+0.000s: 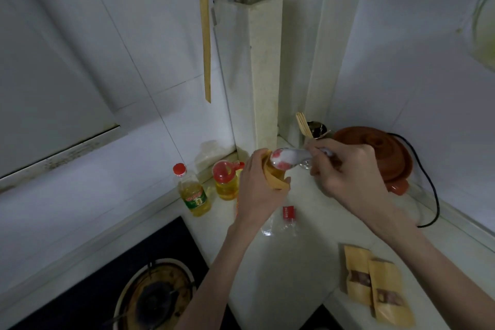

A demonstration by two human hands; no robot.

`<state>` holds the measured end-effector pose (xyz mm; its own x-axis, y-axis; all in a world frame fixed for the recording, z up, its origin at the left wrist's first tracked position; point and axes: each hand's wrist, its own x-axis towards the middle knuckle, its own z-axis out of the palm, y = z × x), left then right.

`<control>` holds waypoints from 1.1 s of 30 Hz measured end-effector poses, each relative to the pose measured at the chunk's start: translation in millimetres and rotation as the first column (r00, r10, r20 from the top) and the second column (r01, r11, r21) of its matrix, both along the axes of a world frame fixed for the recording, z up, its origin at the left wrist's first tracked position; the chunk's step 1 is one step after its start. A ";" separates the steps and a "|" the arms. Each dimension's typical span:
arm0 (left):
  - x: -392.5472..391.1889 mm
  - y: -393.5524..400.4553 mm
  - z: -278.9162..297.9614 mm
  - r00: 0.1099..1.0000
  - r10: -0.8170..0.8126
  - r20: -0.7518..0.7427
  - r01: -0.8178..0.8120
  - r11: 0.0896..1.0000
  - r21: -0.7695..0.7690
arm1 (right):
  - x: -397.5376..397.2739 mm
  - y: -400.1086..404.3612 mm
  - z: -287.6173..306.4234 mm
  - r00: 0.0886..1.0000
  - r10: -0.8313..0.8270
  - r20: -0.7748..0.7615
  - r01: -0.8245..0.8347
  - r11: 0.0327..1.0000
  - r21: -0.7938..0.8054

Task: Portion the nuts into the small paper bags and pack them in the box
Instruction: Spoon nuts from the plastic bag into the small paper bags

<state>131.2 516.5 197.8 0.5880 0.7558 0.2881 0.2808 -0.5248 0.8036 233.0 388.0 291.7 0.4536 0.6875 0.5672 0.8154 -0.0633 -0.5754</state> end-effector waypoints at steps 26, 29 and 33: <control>-44.8 40.7 -162.6 0.927 0.143 -0.346 -0.274 0.889 -0.367 | 79.7 -26.5 -218.1 0.775 -0.482 -0.409 0.205 0.804 -0.559; -40.8 43.4 -165.1 0.925 0.136 -0.355 -0.273 0.887 -0.372 | 82.6 -24.7 -224.7 0.767 -0.489 -0.415 0.202 0.799 -0.566; -37.4 45.0 -168.7 0.923 0.129 -0.362 -0.272 0.885 -0.378 | 84.0 -24.6 -232.7 0.766 -0.485 -0.422 0.188 0.796 -0.575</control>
<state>93.8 561.5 29.1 0.4158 0.8736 -0.2529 0.6202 -0.0689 0.7814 317.0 363.4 59.0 0.8253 0.5321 -0.1889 0.2589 -0.6539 -0.7109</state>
